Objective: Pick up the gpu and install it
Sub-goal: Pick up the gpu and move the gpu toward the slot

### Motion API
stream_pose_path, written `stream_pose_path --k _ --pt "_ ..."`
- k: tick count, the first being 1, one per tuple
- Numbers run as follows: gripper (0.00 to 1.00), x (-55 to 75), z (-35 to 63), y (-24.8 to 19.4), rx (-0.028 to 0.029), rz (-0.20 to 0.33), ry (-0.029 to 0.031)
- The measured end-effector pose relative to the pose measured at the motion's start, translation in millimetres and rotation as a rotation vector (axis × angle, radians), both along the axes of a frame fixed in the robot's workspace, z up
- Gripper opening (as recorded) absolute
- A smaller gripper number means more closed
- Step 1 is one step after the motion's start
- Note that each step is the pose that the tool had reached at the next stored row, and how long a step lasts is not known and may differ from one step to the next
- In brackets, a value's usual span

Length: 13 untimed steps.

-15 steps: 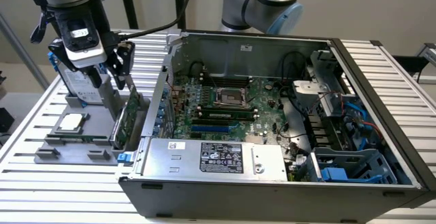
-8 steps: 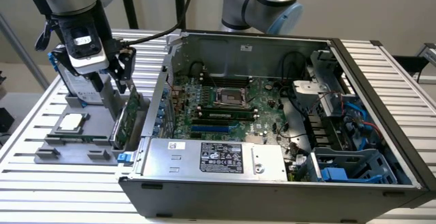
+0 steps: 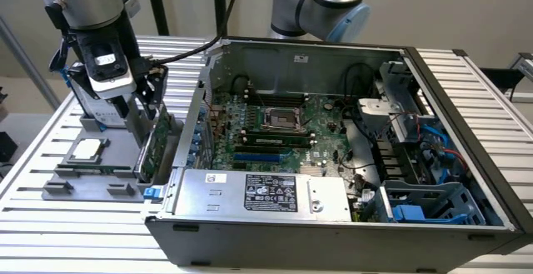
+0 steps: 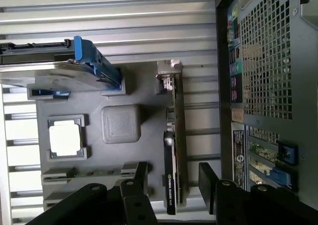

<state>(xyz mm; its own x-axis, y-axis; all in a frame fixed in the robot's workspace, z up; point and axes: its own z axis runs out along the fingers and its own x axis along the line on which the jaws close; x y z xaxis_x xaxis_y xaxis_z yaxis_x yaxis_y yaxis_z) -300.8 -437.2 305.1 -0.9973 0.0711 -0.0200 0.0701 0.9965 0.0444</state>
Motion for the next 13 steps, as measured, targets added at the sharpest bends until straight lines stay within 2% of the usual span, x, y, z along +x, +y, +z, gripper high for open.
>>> stream_pose_path --k 4,7,10,13 --pt "0.54 -0.1 -7.4 0.0 -0.0003 0.0 -0.0026" --pt "0.54 -1.6 -12.8 0.2 -0.0011 0.0 -0.0079" --pt "0.54 -4.9 -17.6 0.5 -0.0029 0.0 -0.0182" --pt "0.54 -7.8 -21.8 0.6 -0.0047 -0.001 -0.0335"
